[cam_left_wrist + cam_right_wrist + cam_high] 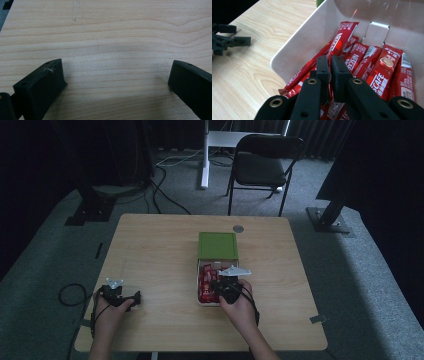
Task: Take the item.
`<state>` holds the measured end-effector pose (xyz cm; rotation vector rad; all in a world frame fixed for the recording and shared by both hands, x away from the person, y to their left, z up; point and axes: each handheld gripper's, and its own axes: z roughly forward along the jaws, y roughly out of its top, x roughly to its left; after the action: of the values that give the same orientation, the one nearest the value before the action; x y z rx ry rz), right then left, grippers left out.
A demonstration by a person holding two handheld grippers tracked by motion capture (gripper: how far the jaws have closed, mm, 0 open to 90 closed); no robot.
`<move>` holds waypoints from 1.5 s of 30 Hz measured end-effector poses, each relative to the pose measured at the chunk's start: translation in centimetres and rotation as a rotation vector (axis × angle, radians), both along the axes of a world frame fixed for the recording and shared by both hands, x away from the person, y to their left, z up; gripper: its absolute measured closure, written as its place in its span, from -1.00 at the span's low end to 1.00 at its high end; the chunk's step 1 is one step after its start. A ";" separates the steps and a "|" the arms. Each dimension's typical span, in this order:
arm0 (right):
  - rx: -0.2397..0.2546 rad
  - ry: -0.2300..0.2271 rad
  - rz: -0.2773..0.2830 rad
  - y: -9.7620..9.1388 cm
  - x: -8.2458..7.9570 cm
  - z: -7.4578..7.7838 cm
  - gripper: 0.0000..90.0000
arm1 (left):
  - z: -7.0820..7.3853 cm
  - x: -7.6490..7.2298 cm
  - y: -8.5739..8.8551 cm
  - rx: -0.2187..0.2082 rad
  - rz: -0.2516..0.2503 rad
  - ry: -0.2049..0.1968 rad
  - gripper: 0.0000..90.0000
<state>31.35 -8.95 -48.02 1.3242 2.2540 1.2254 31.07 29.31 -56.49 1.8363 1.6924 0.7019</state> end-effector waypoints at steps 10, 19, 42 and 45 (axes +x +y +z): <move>0.022 -0.018 0.039 -0.7 -0.9 1.5 0.90 | 0.0 0.0 0.0 0.001 0.000 0.000 -0.97; 0.046 -0.035 0.057 -1.4 -1.6 2.8 0.90 | 0.0 0.0 0.0 0.000 0.000 0.000 -0.97; 0.092 -0.123 0.015 -3.8 -1.0 5.5 0.90 | 0.0 0.0 0.0 0.000 0.000 0.000 -0.97; 0.091 -0.136 0.001 -4.1 -0.9 5.6 0.90 | 0.0 0.0 0.0 0.001 -0.001 0.000 -0.97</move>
<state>30.44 -13.06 -42.47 1.2308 2.1287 1.3885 31.07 29.32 -56.49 1.8375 1.6917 0.7024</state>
